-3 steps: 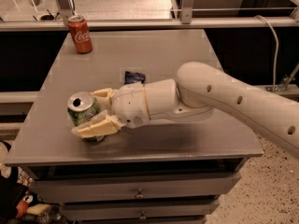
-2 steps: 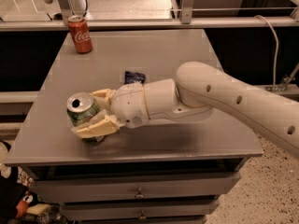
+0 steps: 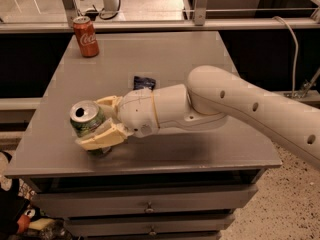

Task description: Pick green can

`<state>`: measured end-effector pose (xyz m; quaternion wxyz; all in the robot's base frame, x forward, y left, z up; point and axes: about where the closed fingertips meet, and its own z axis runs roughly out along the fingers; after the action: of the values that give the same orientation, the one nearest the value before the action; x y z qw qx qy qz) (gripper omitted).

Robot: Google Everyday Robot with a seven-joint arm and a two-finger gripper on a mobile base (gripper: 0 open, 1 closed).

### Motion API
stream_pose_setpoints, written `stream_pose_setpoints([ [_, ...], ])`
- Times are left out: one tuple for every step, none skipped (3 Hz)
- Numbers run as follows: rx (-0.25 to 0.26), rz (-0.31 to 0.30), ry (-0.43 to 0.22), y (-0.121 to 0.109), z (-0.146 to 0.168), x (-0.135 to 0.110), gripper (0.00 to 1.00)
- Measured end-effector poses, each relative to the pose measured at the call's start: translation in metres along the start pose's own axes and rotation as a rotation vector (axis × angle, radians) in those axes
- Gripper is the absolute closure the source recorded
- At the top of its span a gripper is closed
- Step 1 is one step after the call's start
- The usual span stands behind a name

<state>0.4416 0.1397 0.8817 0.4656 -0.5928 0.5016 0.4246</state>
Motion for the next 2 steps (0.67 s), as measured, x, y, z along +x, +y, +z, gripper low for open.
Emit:
stream_pose_setpoints([
  [-0.011,-0.033,-0.013,-0.002,-0.005,-0.019,1.00],
  [-0.015,-0.088,-0.016,-0.005,-0.014,-0.050,1.00],
])
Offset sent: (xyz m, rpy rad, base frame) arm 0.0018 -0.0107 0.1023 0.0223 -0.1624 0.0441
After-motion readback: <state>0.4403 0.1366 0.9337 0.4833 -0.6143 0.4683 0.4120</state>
